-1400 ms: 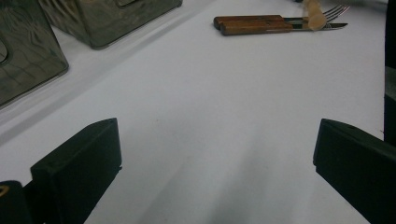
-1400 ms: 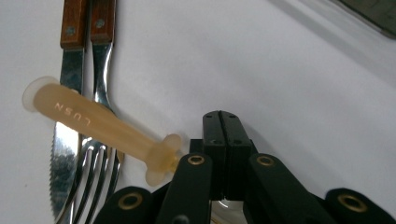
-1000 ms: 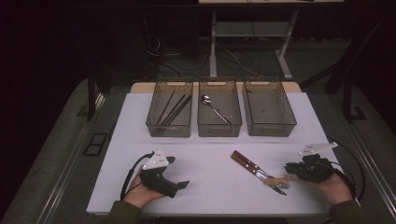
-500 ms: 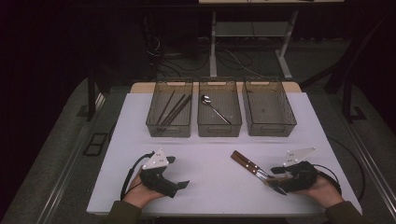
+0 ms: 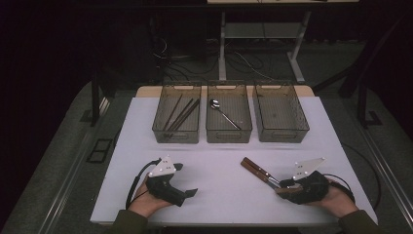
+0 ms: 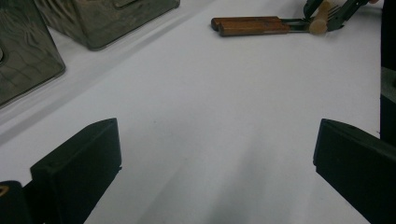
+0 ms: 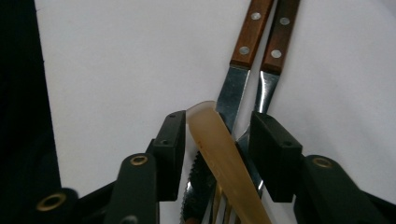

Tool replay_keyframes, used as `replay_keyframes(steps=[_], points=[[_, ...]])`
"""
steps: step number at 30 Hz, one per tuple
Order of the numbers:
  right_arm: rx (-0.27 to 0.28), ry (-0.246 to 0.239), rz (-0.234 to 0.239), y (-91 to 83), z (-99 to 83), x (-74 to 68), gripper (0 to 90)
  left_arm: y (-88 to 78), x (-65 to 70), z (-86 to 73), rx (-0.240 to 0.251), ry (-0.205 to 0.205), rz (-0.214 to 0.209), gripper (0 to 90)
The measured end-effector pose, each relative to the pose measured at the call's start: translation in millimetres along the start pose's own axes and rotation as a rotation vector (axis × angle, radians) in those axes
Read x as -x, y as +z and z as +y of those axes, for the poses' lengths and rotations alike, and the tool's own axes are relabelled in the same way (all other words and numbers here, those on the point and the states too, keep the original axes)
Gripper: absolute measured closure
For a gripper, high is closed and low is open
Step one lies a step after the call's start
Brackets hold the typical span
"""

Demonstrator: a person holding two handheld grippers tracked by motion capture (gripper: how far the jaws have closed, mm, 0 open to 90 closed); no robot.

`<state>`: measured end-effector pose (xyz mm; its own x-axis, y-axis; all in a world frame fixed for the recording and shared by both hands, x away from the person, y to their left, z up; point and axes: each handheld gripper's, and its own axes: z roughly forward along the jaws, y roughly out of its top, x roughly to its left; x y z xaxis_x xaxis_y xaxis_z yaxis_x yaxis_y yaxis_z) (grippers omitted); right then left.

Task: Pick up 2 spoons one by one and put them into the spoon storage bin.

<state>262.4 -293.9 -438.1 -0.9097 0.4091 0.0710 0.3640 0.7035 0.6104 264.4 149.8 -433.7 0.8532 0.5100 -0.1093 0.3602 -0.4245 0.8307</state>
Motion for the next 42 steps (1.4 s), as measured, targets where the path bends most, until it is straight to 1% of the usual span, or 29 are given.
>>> replay_keyframes(steps=[2, 3, 4, 7, 9, 11, 12, 14, 16, 17, 22, 25, 29, 35, 42], points=[[-0.003, -0.031, 0.005, -0.1, -0.5, 0.3, 61.7, 0.0, -0.1, 0.1, 0.0, 0.0, 0.0, 0.0], [-0.006, -0.048, -0.001, -0.1, -0.8, 0.7, 62.0, -0.1, 0.0, 0.1, 0.001, 0.0, 0.0, 0.0], [-0.003, -0.04, 0.005, -0.2, -0.7, -0.7, 62.5, -0.1, 0.0, 0.1, 0.001, 0.0, 0.0, 0.0], [0.002, -0.052, 0.005, -0.3, -1.3, -0.6, 65.4, -0.1, 0.0, 0.1, 0.001, 0.0, 0.0, 0.0], [0.003, -0.076, 0.002, -0.5, -2.1, 1.7, 66.3, -0.1, 0.0, 0.1, 0.0, 0.0, 0.0, 0.0], [0.005, -0.087, 0.005, -0.6, -2.4, 2.3, 67.2, -0.2, -0.1, 0.1, 0.0, -0.001, 0.0, 0.0], [0.013, -0.065, 0.018, -0.4, -2.2, 0.6, 67.6, -0.2, -0.2, 0.1, 0.001, 0.0, 0.0, 0.0], [0.018, -0.069, 0.024, -0.5, -2.7, 1.3, 68.6, -0.3, -0.1, 0.2, 0.001, 0.0, 0.0, 0.0], [0.024, -0.062, 0.03, -1.0, -3.2, 2.1, 70.0, -0.3, 0.0, 0.2, 0.001, -0.001, 0.0, 0.0], [0.027, -0.072, 0.026, -1.4, -3.6, 3.4, 71.3, -0.2, 0.0, 0.2, 0.001, -0.001, 0.0, 0.0], [0.049, -0.041, 0.036, -3.8, -4.6, 6.0, 73.1, -0.3, -0.1, 0.3, 0.0, -0.001, -0.001, 0.0], [0.054, -0.026, 0.029, -4.7, -5.6, 7.8, 73.2, -0.4, -0.1, 0.3, 0.001, -0.001, -0.001, 0.0], [0.077, -0.018, 0.004, -7.7, -5.9, 10.0, 73.3, -0.3, -0.1, 0.3, 0.002, -0.001, -0.002, 0.0], [0.089, 0.005, -0.032, -11.1, -7.2, 14.1, 73.5, -0.1, -0.1, 0.2, 0.002, -0.004, -0.004, 0.0], [0.09, 0.049, -0.082, -14.8, -6.2, 18.4, 73.6, 0.4, 0.1, 0.0, 0.003, -0.002, -0.01, 0.0]])
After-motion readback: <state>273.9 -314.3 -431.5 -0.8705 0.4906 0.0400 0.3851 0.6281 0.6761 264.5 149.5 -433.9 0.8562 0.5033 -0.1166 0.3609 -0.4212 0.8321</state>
